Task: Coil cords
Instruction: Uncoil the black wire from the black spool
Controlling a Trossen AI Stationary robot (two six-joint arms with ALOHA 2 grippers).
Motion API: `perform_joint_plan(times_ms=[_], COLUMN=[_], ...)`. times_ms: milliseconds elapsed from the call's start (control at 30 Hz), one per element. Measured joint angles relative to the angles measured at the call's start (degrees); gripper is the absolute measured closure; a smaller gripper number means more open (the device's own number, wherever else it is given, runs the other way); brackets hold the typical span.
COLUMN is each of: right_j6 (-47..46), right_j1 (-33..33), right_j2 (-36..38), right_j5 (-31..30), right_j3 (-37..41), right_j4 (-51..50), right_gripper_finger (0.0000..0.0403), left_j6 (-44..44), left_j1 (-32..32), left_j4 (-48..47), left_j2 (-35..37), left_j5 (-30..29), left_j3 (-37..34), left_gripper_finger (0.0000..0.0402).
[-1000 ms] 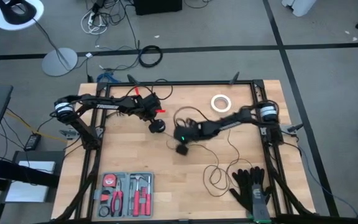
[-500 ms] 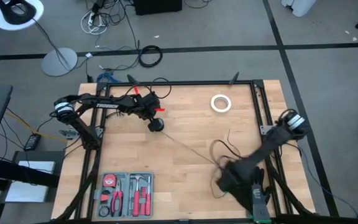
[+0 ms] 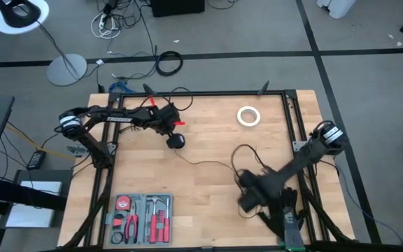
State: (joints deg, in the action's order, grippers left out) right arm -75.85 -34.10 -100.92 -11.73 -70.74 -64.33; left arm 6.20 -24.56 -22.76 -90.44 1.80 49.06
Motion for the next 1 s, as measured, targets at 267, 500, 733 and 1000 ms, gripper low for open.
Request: perform_joint_plan(times_ms=[267,500,733,1000], right_j6=[34.88,61.70,63.77,60.60], right_j1=[16.35,27.50,30.86,27.74], right_j2=[-3.27,-14.34,-25.89,-25.25], right_j5=[-13.01,-4.96,-4.37,-4.26], right_j3=[0.01,-1.61,-12.74,-21.33], right_j4=[34.92,69.17,57.43,33.08], right_gripper_finger=[0.0239,0.0221,0.0250,0.0391], left_j6=[-0.06,-0.70,-1.08,-1.50], left_j1=[0.00,0.00,-0.16,-0.20], left_j4=[0.07,0.71,1.25,2.36], left_j2=[3.61,3.59,3.57,3.57], left_j5=[-0.24,-0.39,-0.42,-0.93], left_j3=[-0.04,-2.54,-3.17,-3.17], left_gripper_finger=[0.0035,0.0035,0.0035,0.0035])
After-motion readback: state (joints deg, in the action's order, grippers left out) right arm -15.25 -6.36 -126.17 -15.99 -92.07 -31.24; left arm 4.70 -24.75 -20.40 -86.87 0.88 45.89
